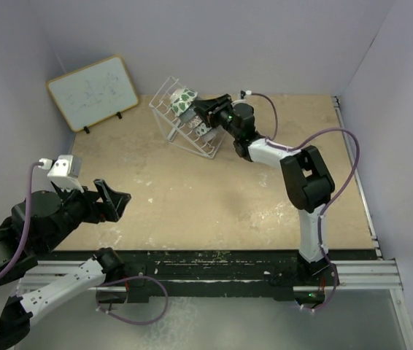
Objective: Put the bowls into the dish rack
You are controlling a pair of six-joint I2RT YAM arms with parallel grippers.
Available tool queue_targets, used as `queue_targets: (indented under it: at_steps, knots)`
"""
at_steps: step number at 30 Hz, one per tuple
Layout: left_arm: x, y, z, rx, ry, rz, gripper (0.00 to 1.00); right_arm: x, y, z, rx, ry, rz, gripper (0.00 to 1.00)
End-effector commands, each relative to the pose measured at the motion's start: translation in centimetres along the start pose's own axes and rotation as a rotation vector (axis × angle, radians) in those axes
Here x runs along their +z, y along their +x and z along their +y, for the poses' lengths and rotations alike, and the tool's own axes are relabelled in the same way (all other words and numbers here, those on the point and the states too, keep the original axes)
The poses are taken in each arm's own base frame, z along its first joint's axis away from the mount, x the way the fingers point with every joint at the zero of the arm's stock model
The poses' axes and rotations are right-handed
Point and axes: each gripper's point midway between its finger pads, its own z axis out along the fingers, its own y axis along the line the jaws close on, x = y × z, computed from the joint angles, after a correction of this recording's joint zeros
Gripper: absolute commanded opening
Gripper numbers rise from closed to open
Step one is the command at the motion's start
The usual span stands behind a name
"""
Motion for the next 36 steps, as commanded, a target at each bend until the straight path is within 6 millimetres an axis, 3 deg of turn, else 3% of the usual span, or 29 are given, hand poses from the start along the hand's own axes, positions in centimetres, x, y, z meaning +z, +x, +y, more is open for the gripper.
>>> queue_targets:
  at_steps: [1, 11, 16, 22, 27, 31, 36]
  knots:
    - [-0.1, -0.8, -0.3, -0.034, -0.001, -0.024, 0.99, -2.1, -0.4, 3.7, -0.046, -0.067, -0.017, 0.42]
    - [1.4, 0.3, -0.6, -0.032, -0.028, 0.038, 0.99, -7.1, -0.8, 4.7, -0.226, 0.065, -0.043, 0.46]
    - [2.5, 0.9, -1.3, -0.031, -0.022, 0.067, 0.99, -10.4, -0.9, 3.9, -0.398, 0.222, -0.011, 0.66]
    - [5.2, 2.2, -2.6, -0.012, -0.019, 0.133, 0.99, -15.4, -2.5, 1.2, -0.634, 0.477, 0.013, 0.99]
    - [7.7, 3.1, -4.4, 0.028, 0.034, 0.172, 0.99, -20.2, -3.6, -0.7, -0.76, 0.632, 0.022, 1.0]
    - [9.8, 4.0, -4.2, 0.04, -0.04, 0.221, 0.99, -23.8, -4.6, -1.9, -0.818, 0.739, -0.002, 1.0]
    - [10.9, 3.8, -3.5, 0.011, -0.12, 0.21, 0.99, -27.3, -5.5, -2.9, -0.869, 0.829, -0.025, 1.0]
